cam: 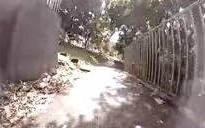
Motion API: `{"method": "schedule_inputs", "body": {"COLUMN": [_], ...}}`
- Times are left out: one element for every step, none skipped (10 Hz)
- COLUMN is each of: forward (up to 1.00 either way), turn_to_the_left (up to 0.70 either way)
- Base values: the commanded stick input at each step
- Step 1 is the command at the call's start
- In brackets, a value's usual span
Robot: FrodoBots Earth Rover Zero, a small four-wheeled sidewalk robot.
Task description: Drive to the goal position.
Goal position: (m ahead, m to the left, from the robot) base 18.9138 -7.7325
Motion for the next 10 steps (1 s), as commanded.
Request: {"method": "schedule_inputs", "body": {"forward": [0.50, 0.50, 0.50, 0.50, 0.50, 0.50, 0.50, 0.50, 0.50, 0.50], "turn_to_the_left": [0.00, 0.00, 0.00, 0.00, 0.00, 0.00, 0.00, 0.00, 0.00, 0.02]}}
